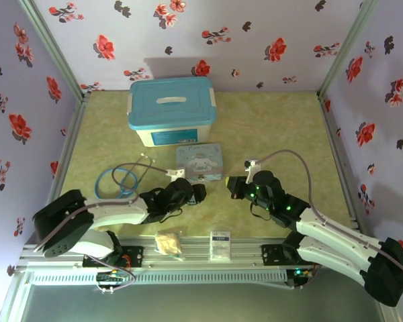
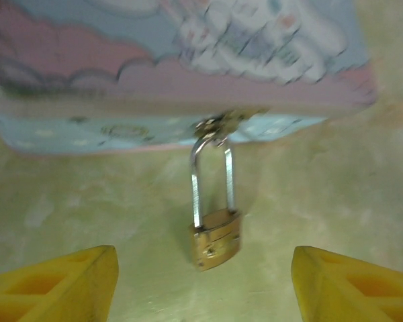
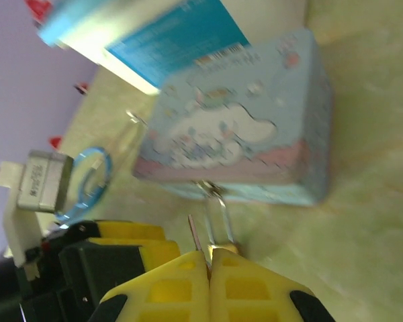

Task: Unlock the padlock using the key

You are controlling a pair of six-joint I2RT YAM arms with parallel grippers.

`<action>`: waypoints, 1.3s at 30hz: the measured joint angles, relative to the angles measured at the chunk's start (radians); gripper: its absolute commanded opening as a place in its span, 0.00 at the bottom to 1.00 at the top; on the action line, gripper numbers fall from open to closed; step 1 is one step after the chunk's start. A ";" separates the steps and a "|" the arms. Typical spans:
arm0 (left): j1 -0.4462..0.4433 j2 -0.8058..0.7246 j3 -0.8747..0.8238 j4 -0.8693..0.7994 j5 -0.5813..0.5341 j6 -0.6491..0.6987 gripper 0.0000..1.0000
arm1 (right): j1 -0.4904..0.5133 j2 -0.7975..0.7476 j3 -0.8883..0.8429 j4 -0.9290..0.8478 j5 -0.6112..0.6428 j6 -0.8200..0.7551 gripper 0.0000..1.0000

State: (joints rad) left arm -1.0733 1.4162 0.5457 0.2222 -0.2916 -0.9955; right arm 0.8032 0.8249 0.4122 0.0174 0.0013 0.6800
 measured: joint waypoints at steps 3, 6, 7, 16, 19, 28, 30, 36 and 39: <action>-0.011 0.050 0.038 -0.021 -0.030 0.000 0.68 | 0.000 0.000 -0.001 -0.038 0.000 -0.007 0.00; -0.011 0.092 0.061 -0.005 -0.047 0.000 0.65 | 0.000 0.000 -0.001 -0.053 0.000 -0.010 0.00; -0.011 0.114 0.069 0.003 -0.047 0.000 0.64 | 0.000 0.000 -0.002 -0.058 0.000 -0.012 0.00; -0.019 0.232 0.087 0.093 -0.033 -0.015 0.51 | 0.000 -0.002 -0.022 -0.071 0.000 -0.018 0.00; -0.031 0.241 0.093 0.111 -0.034 -0.020 0.50 | 0.000 -0.002 -0.039 -0.071 0.000 -0.018 0.00; -0.036 0.283 0.095 0.185 -0.040 -0.063 0.19 | 0.000 0.003 -0.047 -0.060 0.003 -0.014 0.00; -0.036 0.285 0.089 0.215 -0.038 -0.070 0.15 | 0.000 0.019 -0.055 -0.036 0.001 0.001 0.00; -0.036 0.285 0.053 0.290 -0.038 -0.073 0.08 | 0.000 0.146 -0.097 0.106 -0.035 0.088 0.00; -0.034 0.285 0.031 0.332 -0.038 -0.077 0.07 | 0.000 0.212 -0.110 0.171 -0.062 0.127 0.00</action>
State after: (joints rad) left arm -1.1076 1.7008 0.5766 0.5545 -0.3298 -1.0725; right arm 0.8032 1.0374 0.3019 0.1883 -0.0608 0.8066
